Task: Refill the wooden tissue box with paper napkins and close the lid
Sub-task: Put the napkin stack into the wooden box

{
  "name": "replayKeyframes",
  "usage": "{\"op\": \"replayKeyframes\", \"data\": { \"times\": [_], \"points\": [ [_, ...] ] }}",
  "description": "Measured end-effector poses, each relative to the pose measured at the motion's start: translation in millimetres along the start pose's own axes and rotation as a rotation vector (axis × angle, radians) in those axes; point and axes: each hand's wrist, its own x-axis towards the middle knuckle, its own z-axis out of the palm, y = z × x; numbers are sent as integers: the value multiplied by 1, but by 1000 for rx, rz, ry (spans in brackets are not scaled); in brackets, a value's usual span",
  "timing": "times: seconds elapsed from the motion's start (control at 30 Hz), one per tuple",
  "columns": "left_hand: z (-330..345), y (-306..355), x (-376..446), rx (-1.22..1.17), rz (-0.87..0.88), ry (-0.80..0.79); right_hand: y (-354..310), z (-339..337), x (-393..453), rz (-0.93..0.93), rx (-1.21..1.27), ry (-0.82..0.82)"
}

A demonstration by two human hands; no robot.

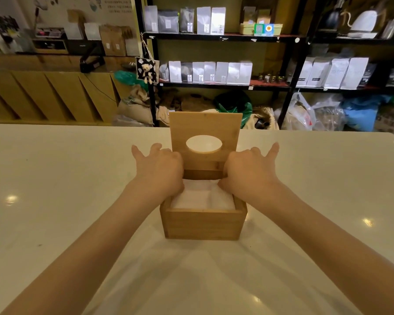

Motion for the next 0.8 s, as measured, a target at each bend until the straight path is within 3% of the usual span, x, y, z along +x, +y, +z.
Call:
{"op": "replayKeyframes", "data": {
  "times": [0.17, 0.27, 0.43, 0.67, 0.8],
  "points": [
    [-11, -13, -14, -128, 70, 85, 20, -14, -8, -53, 337, -87],
    [-14, -15, -23, -143, 93, 18, 26, -20, -10, -93, 458, -218],
    [-7, -9, -20, -41, 73, -214, 17, -19, -12, -170, 245, -386],
    [-3, -3, -14, 81, 11, -246, 0, -18, -6, -51, -38, -464],
    [-4, 3, -6, 91, -20, -244, -5, -20, -4, -16, -62, -462]
  ]
}}
